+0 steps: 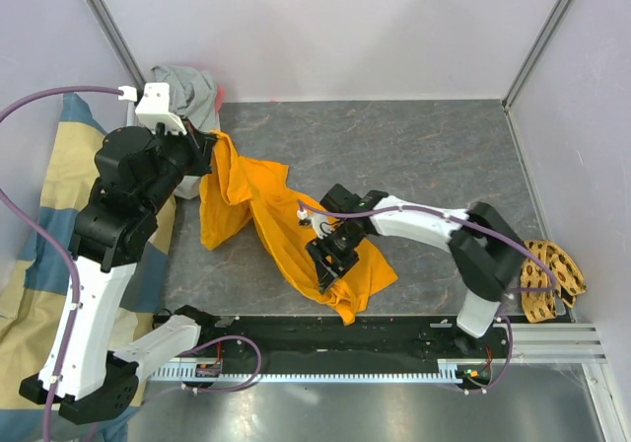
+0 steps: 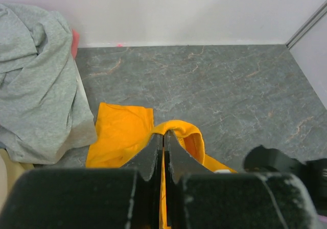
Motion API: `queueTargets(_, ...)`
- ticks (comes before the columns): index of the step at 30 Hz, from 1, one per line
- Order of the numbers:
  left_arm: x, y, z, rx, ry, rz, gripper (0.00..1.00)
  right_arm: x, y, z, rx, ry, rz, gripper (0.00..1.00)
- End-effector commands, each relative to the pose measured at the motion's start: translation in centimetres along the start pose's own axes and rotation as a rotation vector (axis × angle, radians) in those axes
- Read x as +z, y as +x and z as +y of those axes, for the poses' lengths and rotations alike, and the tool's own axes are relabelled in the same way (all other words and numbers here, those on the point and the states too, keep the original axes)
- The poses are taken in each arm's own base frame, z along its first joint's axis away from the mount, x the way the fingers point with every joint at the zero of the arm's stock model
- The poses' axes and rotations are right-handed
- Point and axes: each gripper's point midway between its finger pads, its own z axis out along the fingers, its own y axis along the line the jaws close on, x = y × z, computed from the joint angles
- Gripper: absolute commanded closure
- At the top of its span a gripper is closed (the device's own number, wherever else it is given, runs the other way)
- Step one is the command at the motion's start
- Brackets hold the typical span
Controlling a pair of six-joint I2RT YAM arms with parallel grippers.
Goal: Fold and stack the t-shirts
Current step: Flatten the tshirt out
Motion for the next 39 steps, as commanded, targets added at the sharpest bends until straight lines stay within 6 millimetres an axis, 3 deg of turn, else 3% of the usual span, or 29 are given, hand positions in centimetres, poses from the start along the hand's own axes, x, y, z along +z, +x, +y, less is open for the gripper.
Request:
queueTargets(1,0.1,-0.7,-0.5,-0.036,0.024,-0.034,0.98,0.6,-5.3,-3.6,-0.048,0.174,-0.087,0.29)
queueTargets(3,0.0,-0.6,-0.7,-0.038,0.034,-0.033,0.98,0.1,-6.7,-5.5,-0.002,0.309,-0.137,0.25)
queueTargets(10,-0.2,-0.2,-0.7,-0.038,0.044,-0.033,0.98,-4.2,-9.9,-6.9,0.087,0.530,-0.389,0.13)
queueTargets(15,-0.1,-0.2,-0.9,-0.038,0.055,-0.035,0.98,-7.5,-9.3,-8.4,0.148,0.734,-0.474,0.10)
queueTargets(19,0.1,0.0,-1.1,-0.038,0.064,-0.031,0.98,-9.5,-7.9,-8.0,0.139,0.871,-0.471,0.10)
queueTargets(23,0.1,0.1,-1.1,-0.038,0.067,-0.031,0.98,-9.6,-5.4,-7.6,0.111,1.026,-0.397,0.11)
queueTargets(29,0.2,0.7,-1.1,-0.034,0.071,-0.023,0.98,-8.0,-3.0,-6.8,0.087,1.158,-0.335,0.13)
queueTargets(39,0.3,0.9,-1.0,-0.026,0.071,-0.017,0.98,-6.5,-1.2,-8.2,0.090,1.216,-0.303,0.27)
